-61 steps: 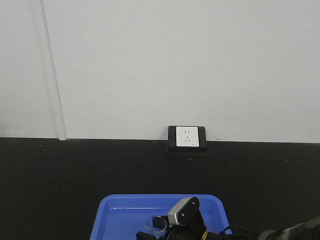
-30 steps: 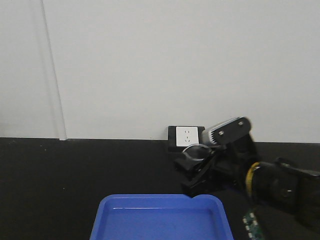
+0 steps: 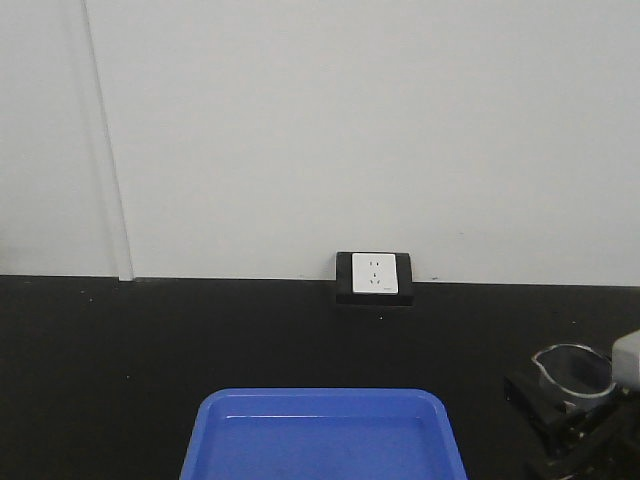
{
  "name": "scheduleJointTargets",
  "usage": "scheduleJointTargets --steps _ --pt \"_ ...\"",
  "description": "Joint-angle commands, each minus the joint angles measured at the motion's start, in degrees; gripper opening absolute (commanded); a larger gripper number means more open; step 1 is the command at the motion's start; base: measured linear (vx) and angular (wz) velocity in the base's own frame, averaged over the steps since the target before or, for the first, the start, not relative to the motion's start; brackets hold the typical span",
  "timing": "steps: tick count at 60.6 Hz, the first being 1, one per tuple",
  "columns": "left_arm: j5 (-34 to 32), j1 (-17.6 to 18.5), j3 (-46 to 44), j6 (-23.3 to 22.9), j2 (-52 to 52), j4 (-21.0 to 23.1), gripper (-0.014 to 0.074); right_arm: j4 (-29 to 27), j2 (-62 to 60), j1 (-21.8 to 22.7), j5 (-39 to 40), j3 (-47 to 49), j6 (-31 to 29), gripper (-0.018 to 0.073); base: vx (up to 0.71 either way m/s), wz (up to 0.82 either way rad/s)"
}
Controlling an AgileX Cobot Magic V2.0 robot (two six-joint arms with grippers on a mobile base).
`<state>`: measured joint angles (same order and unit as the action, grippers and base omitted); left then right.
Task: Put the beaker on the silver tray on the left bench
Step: 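Hold the beaker in the right gripper and back away from the tray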
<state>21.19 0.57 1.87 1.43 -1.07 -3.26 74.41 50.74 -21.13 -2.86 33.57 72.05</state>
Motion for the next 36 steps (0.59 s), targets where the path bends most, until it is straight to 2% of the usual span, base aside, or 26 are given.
scheduleJointTargets --steps 1,36 --pt "-4.31 0.33 1.14 -0.10 -0.39 0.16 0.0001 0.43 -1.89 0.17 0.56 1.15 0.05 -0.0013 0.00 0.00" --pt "-4.31 0.33 1.14 -0.10 -0.39 0.16 0.0001 0.43 -2.03 0.17 0.56 1.15 0.05 -0.0011 0.00 0.00"
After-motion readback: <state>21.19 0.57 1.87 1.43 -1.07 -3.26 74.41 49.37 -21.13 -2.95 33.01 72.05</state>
